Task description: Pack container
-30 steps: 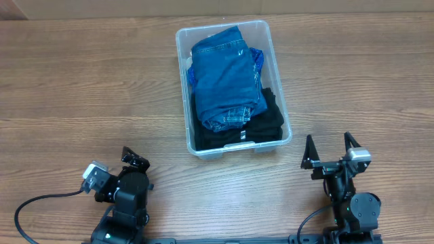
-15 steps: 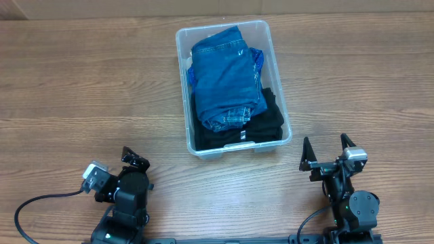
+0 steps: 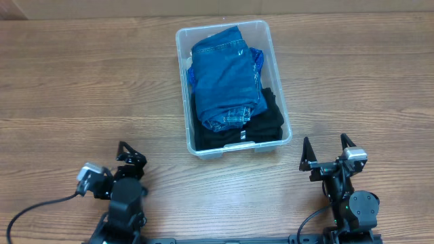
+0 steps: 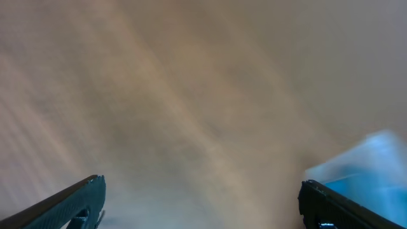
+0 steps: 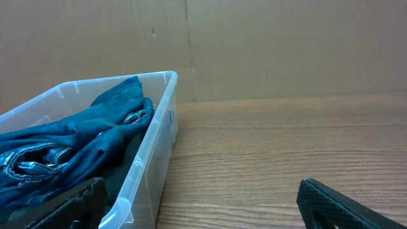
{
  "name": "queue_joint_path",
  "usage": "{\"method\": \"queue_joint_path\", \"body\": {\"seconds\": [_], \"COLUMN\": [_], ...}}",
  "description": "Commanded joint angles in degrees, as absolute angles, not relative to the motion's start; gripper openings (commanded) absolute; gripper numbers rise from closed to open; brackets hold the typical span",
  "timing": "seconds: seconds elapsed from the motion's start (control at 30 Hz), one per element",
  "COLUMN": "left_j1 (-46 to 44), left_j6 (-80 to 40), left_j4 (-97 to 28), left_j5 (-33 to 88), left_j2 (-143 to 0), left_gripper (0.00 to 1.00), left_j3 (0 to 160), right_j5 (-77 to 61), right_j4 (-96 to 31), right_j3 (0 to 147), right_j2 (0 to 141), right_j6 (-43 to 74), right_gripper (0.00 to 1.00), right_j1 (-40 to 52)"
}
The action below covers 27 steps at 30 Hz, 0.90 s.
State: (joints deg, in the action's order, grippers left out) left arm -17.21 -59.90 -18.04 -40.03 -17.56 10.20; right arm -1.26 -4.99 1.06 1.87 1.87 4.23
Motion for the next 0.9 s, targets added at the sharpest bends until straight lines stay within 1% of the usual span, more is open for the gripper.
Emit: {"method": "queue_joint_path", "body": {"seconds": [0.0,0.1,0.23,0.43,0.57,0.63,0.87], "left_j1": [-15.88,-14.0,-10.76,-8.12,-5.45,-4.43,-1.78], "left_j6": [-57.69,-54.43,-47.0,-25.04,-9.13,-6.7,-5.41], "left_j4": [-14.17,-13.87,-13.65,-9.61,-9.82,-9.58,-7.05], "left_j5": [-35.73,-33.17,-27.62,-17.1,-7.25,-5.78,-2.48], "left_j2": [-10.07,-6.5,-2.94,-1.87,-0.73,-0.14,-0.14], "left_gripper": [1.0,1.0,1.0,1.0,1.0,1.0,1.0], "left_j3": [9.78,9.78,9.78,9.78,9.13,8.4,4.86], "right_j5": [-1.58,-1.58,-1.58,-1.58,-1.58,-1.58,-1.58], "right_j4": [-4.69,-4.69,-4.69,-4.69,-4.69,-4.69,-4.69], "right_j3": [0.45,0.45,0.45,0.45,0.45,0.45,0.45], "right_j2": [1.15,1.15,1.15,1.15,1.15,1.15,1.15], "right_j6": [1.69,1.69,1.69,1.72,1.69,1.72,1.69], "right_gripper": [1.0,1.0,1.0,1.0,1.0,1.0,1.0], "right_j1": [4.54,4.54,4.54,4.54,4.54,4.54,4.54]}}
